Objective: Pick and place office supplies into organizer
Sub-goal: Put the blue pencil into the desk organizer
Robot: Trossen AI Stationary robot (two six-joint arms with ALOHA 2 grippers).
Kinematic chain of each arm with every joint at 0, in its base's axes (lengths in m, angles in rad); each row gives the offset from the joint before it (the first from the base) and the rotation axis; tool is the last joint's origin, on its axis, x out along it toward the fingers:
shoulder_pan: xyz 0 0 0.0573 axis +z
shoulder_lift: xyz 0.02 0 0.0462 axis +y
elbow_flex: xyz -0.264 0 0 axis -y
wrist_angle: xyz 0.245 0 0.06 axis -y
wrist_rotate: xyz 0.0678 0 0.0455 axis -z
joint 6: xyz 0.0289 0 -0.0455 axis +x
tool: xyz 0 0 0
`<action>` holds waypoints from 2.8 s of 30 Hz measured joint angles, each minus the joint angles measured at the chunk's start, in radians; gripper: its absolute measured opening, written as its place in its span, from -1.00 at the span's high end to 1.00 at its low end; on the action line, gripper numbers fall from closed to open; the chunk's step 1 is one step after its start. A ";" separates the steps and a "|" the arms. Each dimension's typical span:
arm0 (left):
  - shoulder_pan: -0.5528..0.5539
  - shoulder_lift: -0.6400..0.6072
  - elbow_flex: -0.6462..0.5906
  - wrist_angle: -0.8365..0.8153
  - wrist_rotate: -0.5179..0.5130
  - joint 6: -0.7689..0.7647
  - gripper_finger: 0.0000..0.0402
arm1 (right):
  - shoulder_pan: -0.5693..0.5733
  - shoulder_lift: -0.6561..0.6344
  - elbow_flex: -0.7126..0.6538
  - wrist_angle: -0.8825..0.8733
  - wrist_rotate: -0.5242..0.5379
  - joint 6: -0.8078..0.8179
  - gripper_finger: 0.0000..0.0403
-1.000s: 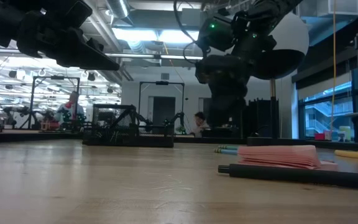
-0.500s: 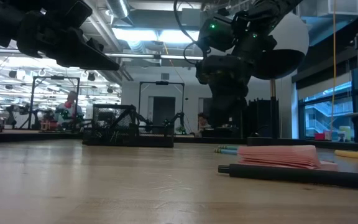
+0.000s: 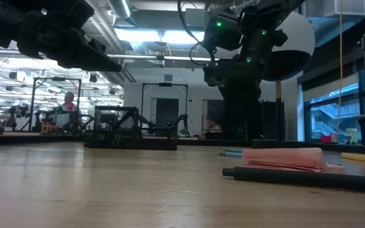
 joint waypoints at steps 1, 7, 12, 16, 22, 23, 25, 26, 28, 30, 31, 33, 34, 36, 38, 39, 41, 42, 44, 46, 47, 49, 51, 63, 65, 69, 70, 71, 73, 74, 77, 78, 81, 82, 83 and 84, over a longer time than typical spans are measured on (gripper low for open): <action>0.000 0.000 0.000 0.000 0.000 0.000 0.51 | 0.009 0.000 0.000 -0.004 0.023 0.012 -0.12; 0.000 0.000 0.000 0.000 0.000 0.000 0.51 | 0.029 0.005 0.003 0.053 0.049 0.070 -0.13; 0.000 0.000 0.000 0.000 0.000 0.000 0.51 | 0.027 0.038 0.003 0.052 0.065 0.073 -0.13; 0.000 0.000 0.000 0.000 0.000 0.003 0.51 | 0.030 0.058 0.006 0.060 0.062 0.073 -0.13; 0.000 0.000 0.000 -0.006 -0.006 0.026 0.51 | 0.036 0.093 0.029 0.058 0.061 0.068 -0.13; 0.000 0.000 0.000 -0.007 -0.008 0.026 0.51 | 0.037 0.101 0.033 0.057 0.060 0.056 -0.13; 0.000 0.000 0.000 -0.008 -0.015 0.026 0.51 | 0.041 0.121 0.045 0.054 0.059 0.052 -0.13; 0.000 0.000 0.000 -0.008 -0.015 0.026 0.51 | 0.041 0.129 0.051 0.047 0.057 0.052 -0.13; 0.000 0.000 0.000 -0.008 -0.016 0.026 0.51 | 0.041 0.146 0.065 0.031 0.056 0.051 -0.13; 0.000 0.000 0.000 -0.008 -0.016 0.026 0.51 | 0.042 0.163 0.073 0.024 0.054 0.051 -0.13; 0.000 0.000 0.000 -0.009 -0.016 0.026 0.51 | 0.042 0.170 0.077 0.022 0.054 0.051 -0.13; 0.000 0.000 0.000 -0.010 -0.016 0.026 0.51 | 0.042 0.179 0.080 0.020 0.053 0.049 -0.13; 0.000 0.000 0.000 -0.011 -0.016 0.026 0.51 | 0.043 0.182 0.082 0.018 0.055 0.048 -0.13; 0.000 0.000 0.000 -0.014 -0.017 0.026 0.51 | 0.042 0.182 0.082 0.013 0.054 0.042 -0.13; 0.000 0.000 0.000 -0.016 -0.018 0.026 0.51 | 0.043 0.182 0.082 0.013 0.054 0.013 -0.13; 0.000 0.000 0.000 -0.017 -0.018 0.026 0.51 | 0.042 0.181 0.081 0.014 0.054 -0.004 -0.13; 0.000 0.000 0.000 -0.018 -0.018 0.026 0.51 | 0.042 0.180 0.080 0.016 0.054 -0.018 -0.13; 0.000 0.000 0.000 -0.021 -0.018 0.026 0.51 | 0.042 0.180 0.080 0.018 0.054 -0.024 -0.13; 0.000 0.000 0.000 -0.022 -0.018 0.026 0.51 | 0.042 0.180 0.080 0.018 0.054 -0.027 -0.13; 0.000 0.000 0.000 -0.022 -0.018 0.026 0.51 | 0.042 0.180 0.079 0.021 0.063 -0.009 -0.13; 0.000 0.000 0.000 -0.022 -0.018 0.026 0.51 | 0.043 0.180 0.079 0.023 0.070 -0.002 -0.13; 0.000 0.000 0.000 -0.023 -0.018 0.026 0.51 | 0.043 0.180 0.079 0.022 0.075 -0.003 -0.11; 0.000 0.000 0.000 -0.023 -0.018 0.026 0.51 | 0.042 0.181 0.079 0.020 0.081 -0.004 -0.07; 0.000 0.000 0.000 -0.022 -0.019 0.026 0.51 | 0.058 0.186 0.078 0.004 0.117 -0.030 0.39; 0.000 0.000 0.000 -0.022 -0.019 0.026 0.51 | 0.062 0.188 0.078 0.004 0.115 -0.028 0.45; 0.000 0.000 0.000 -0.022 -0.019 0.026 0.51 | 0.061 0.208 0.080 -0.004 0.097 -0.001 0.58; 0.000 0.000 0.000 -0.022 -0.019 0.026 0.51 | 0.061 0.212 0.081 -0.007 0.095 -0.001 0.61; 0.000 0.000 0.000 -0.022 -0.019 0.026 0.51 | 0.061 0.212 0.081 -0.008 0.095 -0.001 0.65; 0.000 0.000 0.000 -0.022 -0.019 0.026 0.51 | 0.061 0.213 0.080 -0.008 0.095 -0.001 0.72; 0.000 0.000 0.000 -0.022 -0.019 0.026 0.51 | 0.061 0.213 0.080 -0.007 0.095 -0.001 0.76; 0.000 0.000 0.000 -0.022 -0.019 0.026 0.51 | 0.061 0.211 0.079 -0.006 0.093 -0.001 0.88; 0.000 0.000 0.000 -0.022 -0.019 0.026 0.51 | 0.061 0.210 0.079 -0.006 0.092 -0.002 0.91; 0.000 0.000 0.000 -0.022 -0.019 0.026 0.51 | 0.061 0.210 0.079 -0.006 0.089 -0.003 0.97; 0.000 0.000 0.000 -0.022 -0.019 0.026 0.51 | 0.061 0.210 0.079 -0.005 0.088 -0.003 0.97; 0.000 0.000 0.000 -0.022 -0.019 0.026 0.51 | 0.061 0.210 0.079 -0.005 0.087 -0.003 0.96; 0.000 0.000 0.000 -0.022 -0.019 0.026 0.51 | 0.061 0.210 0.079 -0.005 0.087 -0.003 0.96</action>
